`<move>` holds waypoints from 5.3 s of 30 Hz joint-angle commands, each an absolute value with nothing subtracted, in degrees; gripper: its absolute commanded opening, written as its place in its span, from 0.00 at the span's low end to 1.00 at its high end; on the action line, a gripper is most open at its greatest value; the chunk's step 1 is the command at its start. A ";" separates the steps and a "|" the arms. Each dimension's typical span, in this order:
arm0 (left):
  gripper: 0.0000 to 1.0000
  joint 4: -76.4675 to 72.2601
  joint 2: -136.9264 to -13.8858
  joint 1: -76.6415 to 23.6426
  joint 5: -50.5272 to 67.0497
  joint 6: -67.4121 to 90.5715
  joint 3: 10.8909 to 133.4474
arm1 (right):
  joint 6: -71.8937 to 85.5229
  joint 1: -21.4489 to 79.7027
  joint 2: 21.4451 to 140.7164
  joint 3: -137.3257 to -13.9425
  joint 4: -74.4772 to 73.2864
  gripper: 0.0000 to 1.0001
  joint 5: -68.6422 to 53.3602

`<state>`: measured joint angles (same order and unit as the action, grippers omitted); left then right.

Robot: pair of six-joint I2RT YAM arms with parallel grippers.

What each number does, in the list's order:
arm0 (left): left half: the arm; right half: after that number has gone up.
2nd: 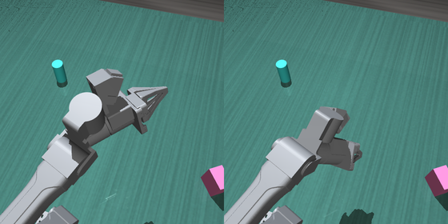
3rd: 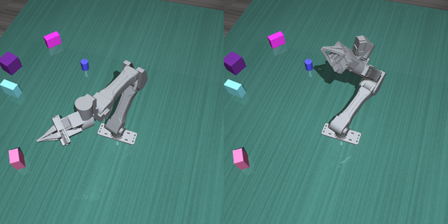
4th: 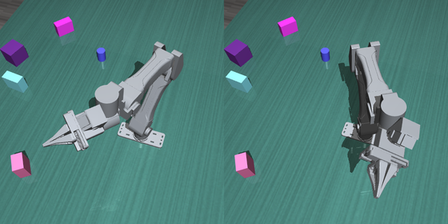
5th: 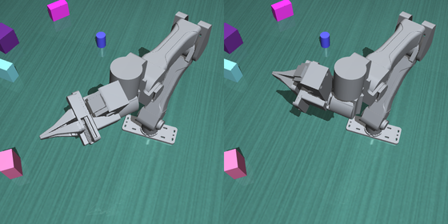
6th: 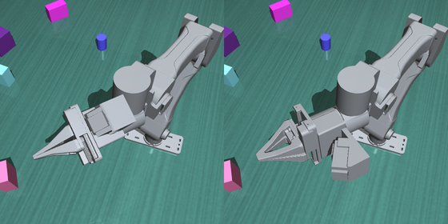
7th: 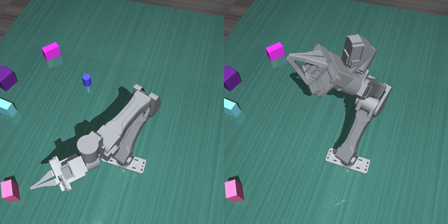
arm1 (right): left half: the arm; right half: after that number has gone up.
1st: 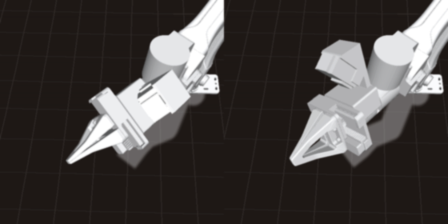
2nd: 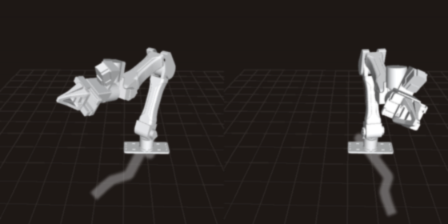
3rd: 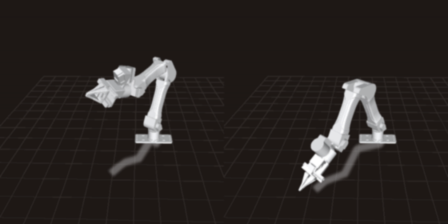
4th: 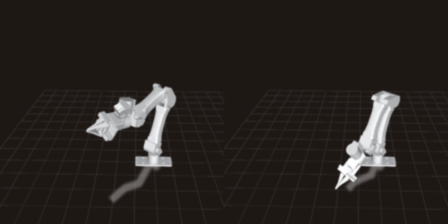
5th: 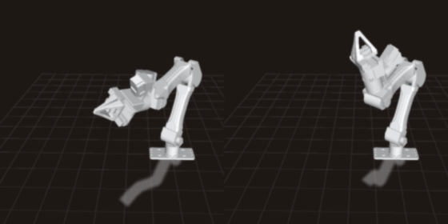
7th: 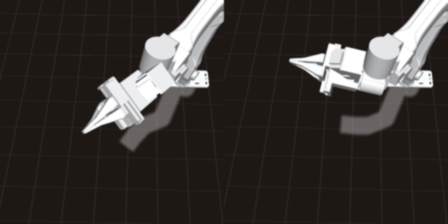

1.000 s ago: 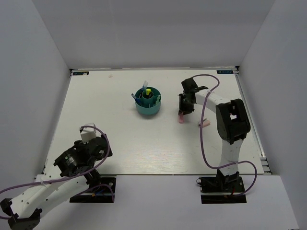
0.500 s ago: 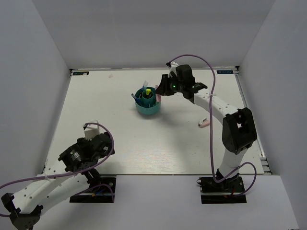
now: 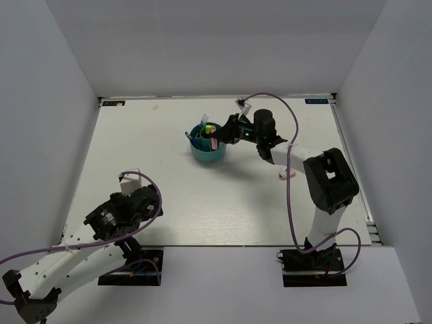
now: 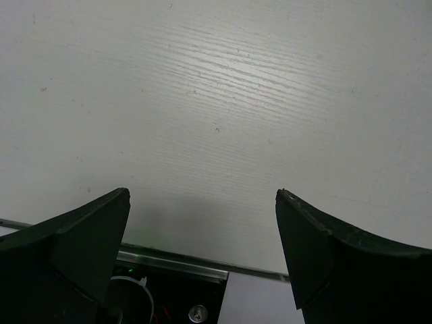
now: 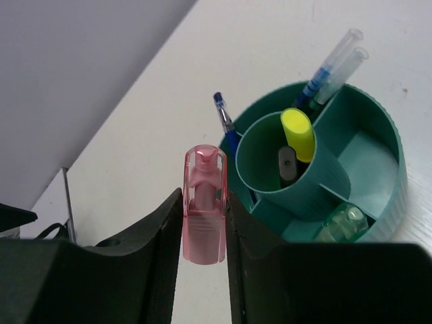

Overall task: Sort the stationery into containers
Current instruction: Place the stationery in the storage box, then pick up the stationery from the center of the board, then place the stationery in the storage box.

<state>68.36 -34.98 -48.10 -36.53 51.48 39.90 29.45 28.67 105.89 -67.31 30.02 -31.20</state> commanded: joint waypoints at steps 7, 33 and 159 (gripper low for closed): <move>1.00 66.89 -35.07 -47.90 -36.48 51.24 41.13 | 27.69 28.04 106.43 -59.50 54.75 0.00 -29.71; 1.00 67.06 -37.00 -47.90 -36.91 51.06 41.75 | 18.28 28.21 112.06 -61.53 54.58 0.15 -21.36; 0.88 48.25 -57.65 -19.07 0.53 20.92 38.94 | 11.22 18.37 126.38 -114.26 23.52 0.00 -64.85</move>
<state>48.86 -57.56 -19.79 1.45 21.41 39.09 -4.03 20.14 124.60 -111.57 -2.96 -54.85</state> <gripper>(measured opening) 0.878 0.407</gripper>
